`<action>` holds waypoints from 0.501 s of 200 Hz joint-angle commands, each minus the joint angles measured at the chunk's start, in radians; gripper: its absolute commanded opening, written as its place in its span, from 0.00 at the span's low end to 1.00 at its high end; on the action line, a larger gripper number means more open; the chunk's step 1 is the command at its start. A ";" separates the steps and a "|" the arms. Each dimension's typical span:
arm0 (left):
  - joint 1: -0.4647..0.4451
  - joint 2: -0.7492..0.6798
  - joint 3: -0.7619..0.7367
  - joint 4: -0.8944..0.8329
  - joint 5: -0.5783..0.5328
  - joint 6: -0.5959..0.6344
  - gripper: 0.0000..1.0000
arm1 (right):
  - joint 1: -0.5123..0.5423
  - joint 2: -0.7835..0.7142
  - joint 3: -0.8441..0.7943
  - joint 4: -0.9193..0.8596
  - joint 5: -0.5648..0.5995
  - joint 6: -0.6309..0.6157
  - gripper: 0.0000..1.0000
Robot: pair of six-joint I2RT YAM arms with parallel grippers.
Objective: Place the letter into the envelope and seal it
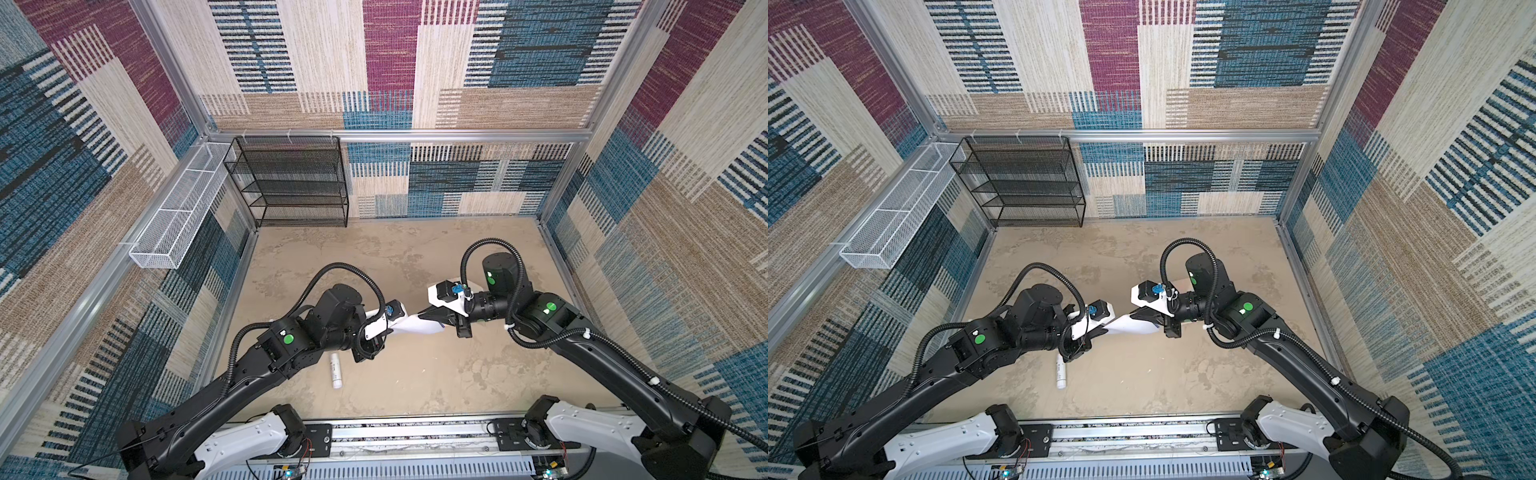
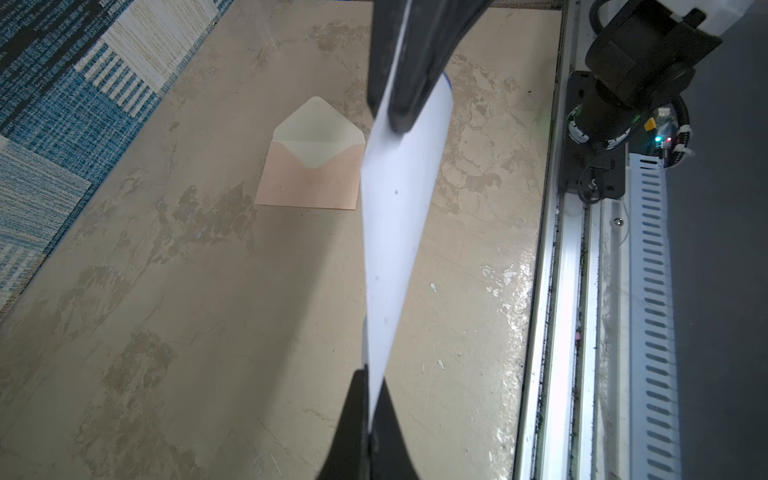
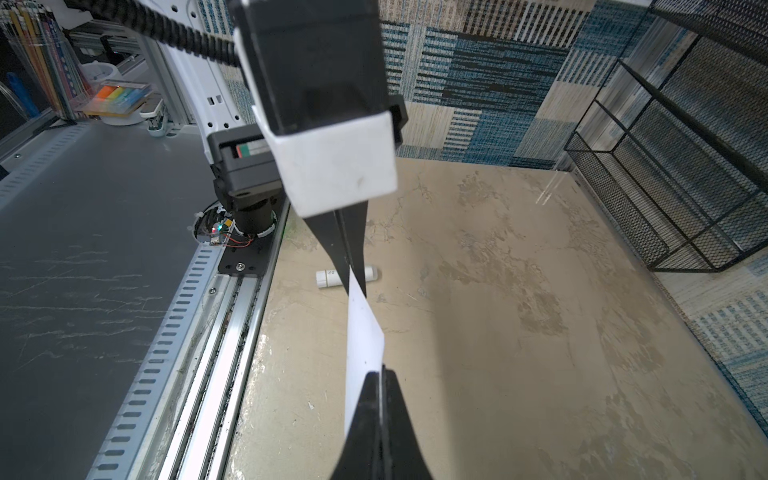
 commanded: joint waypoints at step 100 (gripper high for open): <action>0.003 0.025 -0.001 -0.041 -0.027 -0.034 0.00 | -0.002 -0.009 -0.019 0.064 -0.009 0.022 0.52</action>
